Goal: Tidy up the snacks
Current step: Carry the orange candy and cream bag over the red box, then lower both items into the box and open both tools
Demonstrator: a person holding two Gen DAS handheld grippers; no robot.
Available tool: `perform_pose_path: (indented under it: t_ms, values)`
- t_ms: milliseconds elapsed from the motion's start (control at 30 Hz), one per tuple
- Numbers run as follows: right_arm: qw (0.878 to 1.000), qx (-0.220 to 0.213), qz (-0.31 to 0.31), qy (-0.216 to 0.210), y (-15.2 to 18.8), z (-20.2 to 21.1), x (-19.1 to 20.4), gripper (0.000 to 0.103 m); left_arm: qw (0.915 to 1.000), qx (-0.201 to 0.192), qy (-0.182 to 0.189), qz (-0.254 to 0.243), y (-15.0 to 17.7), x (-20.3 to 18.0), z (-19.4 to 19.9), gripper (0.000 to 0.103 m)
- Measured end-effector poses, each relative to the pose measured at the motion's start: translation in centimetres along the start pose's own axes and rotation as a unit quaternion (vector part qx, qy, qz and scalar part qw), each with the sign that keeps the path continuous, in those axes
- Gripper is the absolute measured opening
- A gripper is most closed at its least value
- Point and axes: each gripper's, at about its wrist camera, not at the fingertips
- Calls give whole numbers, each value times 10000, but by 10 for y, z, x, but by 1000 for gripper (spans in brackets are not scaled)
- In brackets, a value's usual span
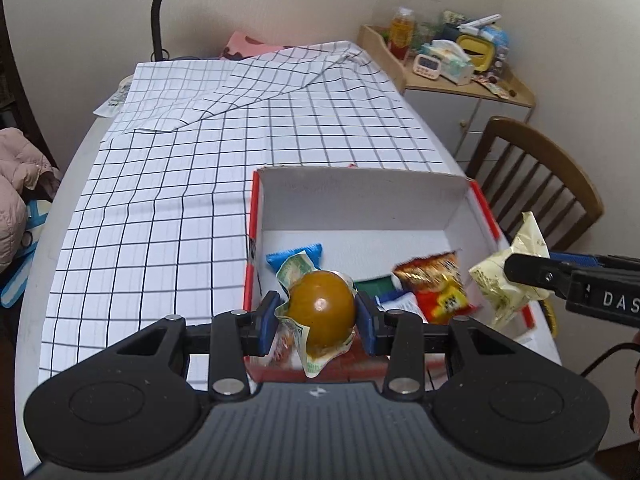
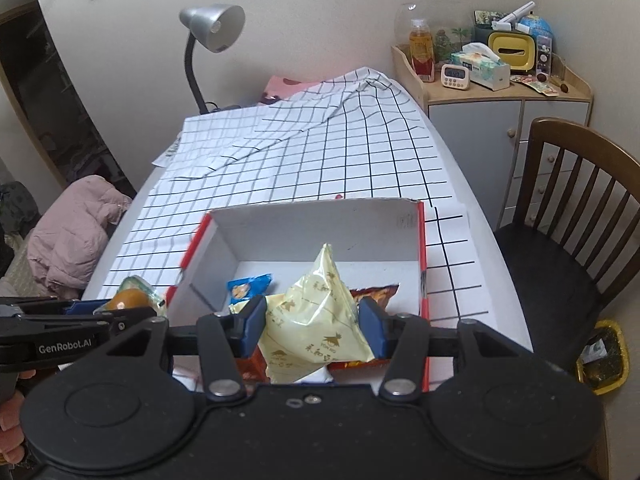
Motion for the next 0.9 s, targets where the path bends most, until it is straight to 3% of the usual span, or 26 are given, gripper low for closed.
perform_pose_path:
  t_ms: [433, 900]
  values:
    - [9977, 540, 398, -40, -2, -72, 18, 50, 9989, 422, -183, 132, -24, 16, -75, 39]
    - [9939, 771, 762, -205, 6, -96, 33, 51, 9955, 868, -386, 10, -20, 17, -121, 40]
Point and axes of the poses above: each gripper's, at about its wrist camera, not at the fingertips, and z roughly against the way its jaws point, x to its left, y to its underside, and after that the axes turned 15 degrees about y, right-handed
